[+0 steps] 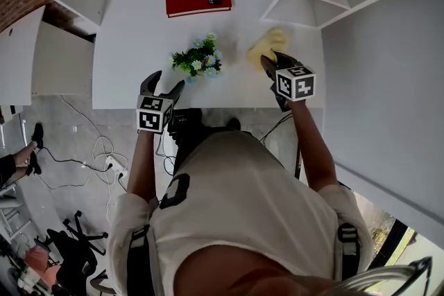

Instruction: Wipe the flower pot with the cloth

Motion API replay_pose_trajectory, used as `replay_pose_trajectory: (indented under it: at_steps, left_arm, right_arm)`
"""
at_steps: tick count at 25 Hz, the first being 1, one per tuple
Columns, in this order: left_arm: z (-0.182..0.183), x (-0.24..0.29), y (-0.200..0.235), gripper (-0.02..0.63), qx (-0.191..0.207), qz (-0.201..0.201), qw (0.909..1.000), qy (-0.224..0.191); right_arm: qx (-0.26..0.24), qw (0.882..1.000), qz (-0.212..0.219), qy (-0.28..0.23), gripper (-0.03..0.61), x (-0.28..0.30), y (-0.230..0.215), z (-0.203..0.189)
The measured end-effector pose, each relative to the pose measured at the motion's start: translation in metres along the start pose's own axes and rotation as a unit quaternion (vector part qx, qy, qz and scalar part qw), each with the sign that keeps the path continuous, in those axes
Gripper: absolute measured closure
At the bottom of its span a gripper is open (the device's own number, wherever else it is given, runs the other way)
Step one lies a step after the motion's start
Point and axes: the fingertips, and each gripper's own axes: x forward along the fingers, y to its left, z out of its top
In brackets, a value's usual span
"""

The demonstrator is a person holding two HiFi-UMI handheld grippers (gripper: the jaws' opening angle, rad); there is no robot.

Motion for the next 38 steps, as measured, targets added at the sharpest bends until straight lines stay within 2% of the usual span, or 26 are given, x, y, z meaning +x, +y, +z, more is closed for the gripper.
replay_pose_trajectory:
  at_steps: [2, 3, 4, 5, 7, 9, 13, 14, 15, 16, 17, 18, 19, 20, 21, 22, 23, 25, 26, 29, 31, 34, 38]
  left_arm:
    - [0.002, -0.008, -0.004, 0.284, 0.003, 0.0, 1.0, -0.004]
    - [0.001, -0.012, -0.007, 0.284, 0.007, -0.003, 1.0, -0.001]
    - [-0.002, -0.016, -0.012, 0.284, 0.012, -0.007, 0.9999, 0.005]
    - [-0.005, -0.019, -0.017, 0.284, 0.018, -0.009, 0.9997, 0.012]
    - [-0.006, -0.021, -0.031, 0.284, 0.027, -0.011, 0.9994, 0.019]
    - [-0.004, -0.024, -0.043, 0.284, 0.023, -0.012, 0.9996, 0.014]
    - [0.008, -0.039, -0.052, 0.284, 0.011, -0.005, 0.9997, -0.019]
    - [0.013, -0.044, -0.056, 0.284, 0.016, -0.002, 0.9994, -0.031]
    - [0.018, -0.049, -0.062, 0.285, 0.022, -0.001, 0.9988, -0.043]
    - [0.024, -0.054, -0.068, 0.287, 0.028, -0.003, 0.9981, -0.054]
    - [0.028, -0.059, -0.075, 0.303, 0.035, -0.008, 0.9973, -0.064]
    - [0.032, -0.063, -0.082, 0.345, 0.043, -0.014, 0.9964, -0.072]
    - [0.033, -0.067, -0.089, 0.383, 0.05, -0.019, 0.9956, -0.077]
    - [0.034, -0.07, -0.095, 0.411, 0.055, -0.019, 0.9951, -0.08]
    - [0.032, -0.072, -0.1, 0.464, 0.054, -0.014, 0.9952, -0.08]
    - [0.028, -0.073, -0.103, 0.532, 0.049, -0.003, 0.9956, -0.08]
    - [0.022, -0.074, -0.106, 0.572, 0.037, 0.009, 0.9961, -0.08]
    - [0.007, -0.077, -0.113, 0.586, 0.002, 0.021, 0.9966, -0.08]
    - [0.0, -0.079, -0.119, 0.589, -0.016, 0.017, 0.9963, -0.083]
    - [-0.008, -0.09, -0.143, 0.592, -0.067, -0.031, 0.9915, -0.107]
    - [-0.001, -0.101, -0.153, 0.594, -0.096, -0.065, 0.9841, -0.135]
    - [0.013, -0.116, -0.152, 0.594, -0.114, -0.087, 0.9745, -0.173]
    - [0.027, -0.134, -0.143, 0.594, -0.112, -0.121, 0.9614, -0.22]
  right_arm:
    - [-0.013, 1.0, 0.003, 0.009, 0.438, 0.005, 0.0, -0.006]
    - [-0.023, 0.999, 0.004, 0.029, 0.431, 0.015, 0.002, -0.02]
    - [-0.04, 0.997, 0.001, 0.062, 0.402, 0.029, 0.002, -0.041]
    - [-0.061, 0.993, -0.006, 0.102, 0.319, 0.042, 0.002, -0.065]
    - [-0.091, 0.983, -0.029, 0.156, 0.314, 0.053, -0.006, -0.099]
    - [-0.08, 0.986, -0.033, 0.141, 0.303, 0.047, -0.008, -0.104]
    - [-0.037, 0.997, -0.016, 0.072, 0.281, 0.021, -0.003, -0.077]
    - [-0.012, 0.999, 0.005, 0.053, 0.282, 0.011, 0.004, -0.067]
    - [0.028, 0.998, 0.043, 0.032, 0.292, 0.001, 0.015, -0.058]
    - [0.083, 0.992, 0.097, 0.012, 0.317, -0.008, 0.03, -0.048]
    - [0.145, 0.976, 0.162, -0.006, 0.342, -0.018, 0.048, -0.04]
    - [0.2, 0.952, 0.231, -0.022, 0.36, -0.029, 0.067, -0.031]
    - [0.238, 0.925, 0.295, -0.038, 0.409, -0.041, 0.088, -0.022]
    - [0.254, 0.9, 0.351, -0.052, 0.518, -0.055, 0.108, -0.013]
    - [0.253, 0.882, 0.394, -0.059, 0.568, -0.068, 0.127, -0.008]
    - [0.241, 0.872, 0.422, -0.057, 0.568, -0.08, 0.144, -0.008]
    - [0.222, 0.87, 0.437, -0.047, 0.568, -0.09, 0.158, -0.012]
    - [0.178, 0.874, 0.451, -0.026, 0.568, -0.104, 0.181, -0.025]
    - [0.16, 0.872, 0.461, -0.02, 0.568, -0.111, 0.191, -0.03]
    - [0.14, 0.86, 0.49, -0.014, 0.568, -0.126, 0.215, -0.043]
    - [0.136, 0.86, 0.491, -0.018, 0.569, -0.128, 0.221, -0.047]
    - [0.131, 0.865, 0.483, -0.043, 0.569, -0.128, 0.222, -0.041]
    - [0.136, 0.859, 0.488, -0.076, 0.569, -0.134, 0.236, -0.027]
